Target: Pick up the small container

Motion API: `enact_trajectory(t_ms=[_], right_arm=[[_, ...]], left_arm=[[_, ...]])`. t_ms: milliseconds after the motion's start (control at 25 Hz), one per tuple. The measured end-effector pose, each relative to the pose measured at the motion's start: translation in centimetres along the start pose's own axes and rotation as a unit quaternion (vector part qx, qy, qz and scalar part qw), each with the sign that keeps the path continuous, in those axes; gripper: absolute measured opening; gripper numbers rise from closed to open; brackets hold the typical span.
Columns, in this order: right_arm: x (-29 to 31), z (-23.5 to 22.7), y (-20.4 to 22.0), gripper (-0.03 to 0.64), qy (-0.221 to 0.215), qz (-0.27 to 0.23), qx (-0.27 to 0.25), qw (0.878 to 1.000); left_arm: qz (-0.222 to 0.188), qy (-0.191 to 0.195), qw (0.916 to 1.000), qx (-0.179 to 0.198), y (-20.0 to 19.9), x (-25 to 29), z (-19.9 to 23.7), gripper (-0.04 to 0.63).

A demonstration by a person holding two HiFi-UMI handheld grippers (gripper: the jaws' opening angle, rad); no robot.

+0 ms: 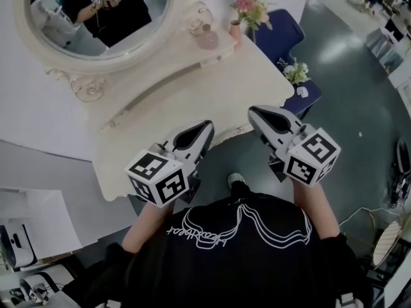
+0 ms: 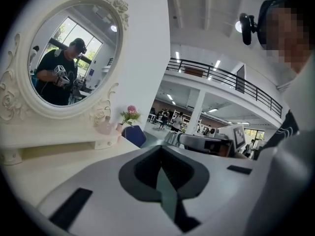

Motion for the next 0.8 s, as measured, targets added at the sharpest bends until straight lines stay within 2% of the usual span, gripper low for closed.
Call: enact_trajectory(t_ms=[160,320,560,800], right_arm=[[1.7,-5.0,-2.6,0.008,-0.020,0.001,-0.008,1.000],[3.2,-8.1,-4.7,0.008,-0.041,-0.006,-0.014,0.999],[6.1,-9.7,-5.6,0.008,-0.069,-0.005,-0.018,0.997],[8.6,-10.8,-5.5,0.008,-0.075,0.005,-0.018,0.997]], left_arm=[[-0.009,-0.020,0.9997,0.006,-2.9,4.0,1.3,0.003],[-0.021,-0.045,0.9985,0.025,-5.2,6.0,2.0,0.003],[-0.032,-0.079,0.9961,0.025,-6.0,6.4,3.9,0.003],[-0.035,-0.077,0.9962,0.023,-6.8,7.4,6.2,0.003]])
Point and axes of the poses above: the fingertips, and each gripper's own axes: x forward along the fingers, z to its left, y out of its underside, the point moved 6 cm from there along -x, backward along the fingers, and after that the axes turned 1 degree about z, right-handed, at the moved point
